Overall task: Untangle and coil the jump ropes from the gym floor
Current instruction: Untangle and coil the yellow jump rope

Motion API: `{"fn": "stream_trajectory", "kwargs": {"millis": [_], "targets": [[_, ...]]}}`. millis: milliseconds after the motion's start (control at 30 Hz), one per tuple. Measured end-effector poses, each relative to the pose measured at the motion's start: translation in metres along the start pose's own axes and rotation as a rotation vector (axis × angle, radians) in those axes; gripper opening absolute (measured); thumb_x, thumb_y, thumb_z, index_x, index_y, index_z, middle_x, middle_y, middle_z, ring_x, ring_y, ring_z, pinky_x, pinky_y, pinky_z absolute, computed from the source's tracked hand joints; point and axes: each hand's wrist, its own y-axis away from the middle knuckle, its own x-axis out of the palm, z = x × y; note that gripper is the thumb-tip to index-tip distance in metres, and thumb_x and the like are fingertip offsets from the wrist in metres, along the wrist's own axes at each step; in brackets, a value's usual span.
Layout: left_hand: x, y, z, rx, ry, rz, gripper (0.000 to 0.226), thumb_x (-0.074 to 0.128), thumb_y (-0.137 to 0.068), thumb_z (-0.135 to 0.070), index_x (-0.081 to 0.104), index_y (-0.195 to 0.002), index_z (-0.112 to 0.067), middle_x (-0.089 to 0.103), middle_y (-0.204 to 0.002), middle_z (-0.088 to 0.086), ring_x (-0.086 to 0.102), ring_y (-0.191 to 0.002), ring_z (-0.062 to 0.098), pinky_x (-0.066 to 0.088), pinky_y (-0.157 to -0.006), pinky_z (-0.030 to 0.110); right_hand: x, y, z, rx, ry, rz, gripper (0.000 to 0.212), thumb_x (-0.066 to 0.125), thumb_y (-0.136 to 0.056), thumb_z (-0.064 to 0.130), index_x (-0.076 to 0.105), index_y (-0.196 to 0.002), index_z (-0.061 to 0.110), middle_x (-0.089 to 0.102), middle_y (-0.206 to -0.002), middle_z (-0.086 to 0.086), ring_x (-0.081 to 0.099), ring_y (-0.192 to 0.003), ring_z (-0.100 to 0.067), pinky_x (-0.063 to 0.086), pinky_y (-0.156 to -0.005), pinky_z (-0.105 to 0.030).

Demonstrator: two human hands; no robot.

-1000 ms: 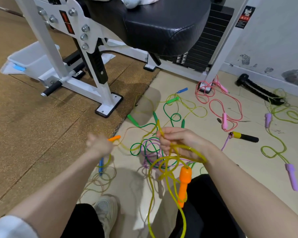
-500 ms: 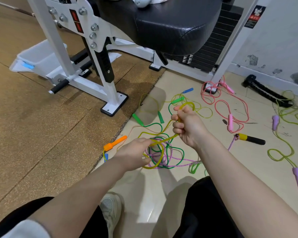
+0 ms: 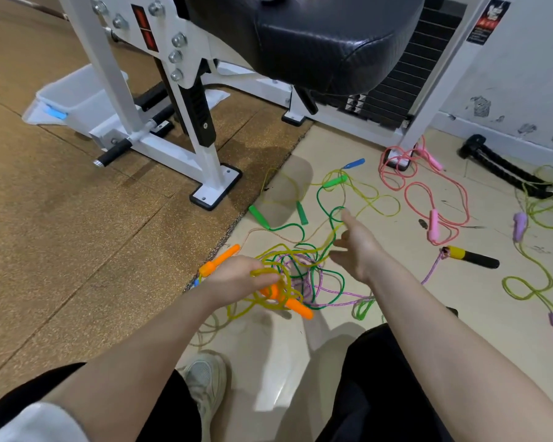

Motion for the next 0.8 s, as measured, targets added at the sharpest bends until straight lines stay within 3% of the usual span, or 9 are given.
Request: {"fn": "stream_trajectory", "kwargs": {"millis": [100,167,267,367,433,533,633,700,800], "targets": [[-0.007,0.008,-0.016,0.091,0.191,-0.026,0.033,0.072,-0.077,-0.032,0.043,-0.064,-0.023,0.05,-0.061,-0.011,0.04,-0.059,0.002,0.036,-0.059,0.026,0.016,0.02,-0.019,-0.243,0.6,0.167,0.08,0.054,-0.085,0.058,0.028,-0.145,0.012,0.034,-0.149,-0.006,0.036,-0.135,-0.026,0.029,-0.112,-0.038],[-0.01,0.012,-0.022,0.182,0.185,-0.029,0.025,0.07,-0.074,-0.026,0.046,-0.068,-0.028,0.051,-0.058,-0.016,0.043,-0.055,-0.001,0.035,-0.055,0.02,0.024,0.021,-0.029,-0.435,0.766,0.34,0.075,0.064,-0.083,0.047,0.032,-0.143,0.015,0.042,-0.142,-0.002,0.042,-0.13,-0.021,0.033,-0.11,-0.035],[-0.019,0.019,-0.027,0.236,0.253,-0.095,0.016,0.062,-0.065,-0.025,0.048,-0.072,-0.026,0.05,-0.063,-0.014,0.045,-0.058,0.0,0.039,-0.056,0.021,0.024,0.017,-0.032,-0.525,0.745,0.565,0.057,0.071,-0.08,0.027,0.046,-0.131,0.021,0.053,-0.126,-0.001,0.053,-0.114,-0.015,0.044,-0.099,-0.032],[-0.025,0.024,-0.031,0.219,0.56,-0.138,0.019,0.051,-0.06,-0.003,0.044,-0.07,-0.018,0.053,-0.067,-0.012,0.044,-0.058,0.001,0.037,-0.054,0.017,0.021,0.013,-0.029,-0.566,0.754,0.592,0.042,0.062,-0.069,0.021,0.055,-0.11,0.025,0.06,-0.102,-0.001,0.056,-0.089,-0.01,0.048,-0.08,-0.031],[-0.023,0.024,-0.032,0.22,0.749,-0.141,0.02,0.046,-0.056,0.003,0.047,-0.071,-0.011,0.061,-0.068,-0.013,0.053,-0.065,0.003,0.041,-0.059,0.017,0.023,0.01,-0.028,-0.492,0.757,0.624,0.034,0.058,-0.065,0.018,0.057,-0.098,0.026,0.058,-0.088,0.004,0.054,-0.079,-0.008,0.046,-0.074,-0.029],[-0.023,0.022,-0.031,0.129,1.053,-0.219,0.026,0.048,-0.062,0.011,0.057,-0.078,-0.006,0.066,-0.071,-0.004,0.057,-0.071,0.015,0.042,-0.064,0.026,0.02,0.006,-0.026,-0.335,0.772,0.709,0.034,0.055,-0.063,0.016,0.056,-0.097,0.011,0.056,-0.087,-0.015,0.054,-0.076,-0.025,0.047,-0.075,-0.047],[-0.025,0.019,-0.035,0.066,1.284,-0.316,0.036,0.034,-0.074,0.026,0.055,-0.076,-0.004,0.064,-0.068,0.005,0.058,-0.066,0.018,0.044,-0.065,0.029,0.016,0.009,-0.022,-0.223,0.567,0.734,0.017,0.047,-0.078,0.005,0.052,-0.093,0.009,0.054,-0.071,-0.014,0.051,-0.06,-0.023,0.041,-0.059,-0.032],[-0.027,0.016,-0.039,0.016,1.395,-0.401,0.037,0.031,-0.076,0.027,0.049,-0.071,-0.005,0.056,-0.065,0.01,0.055,-0.061,0.02,0.049,-0.06,0.029,0.02,0.011,-0.026,-0.222,0.439,0.711,0.025,0.035,-0.086,-0.008,0.052,-0.097,0.007,0.057,-0.064,-0.006,0.054,-0.052,-0.011,0.043,-0.049,-0.021],[-0.027,0.011,-0.038,-0.032,1.331,-0.5,0.031,0.037,-0.089,0.016,0.046,-0.075,-0.01,0.058,-0.072,0.007,0.062,-0.064,0.014,0.056,-0.063,0.025,0.029,0.012,-0.037,-0.282,0.287,0.649,0.036,0.038,-0.079,-0.007,0.056,-0.106,0.009,0.058,-0.073,-0.01,0.055,-0.057,-0.015,0.046,-0.05,-0.022]]}}
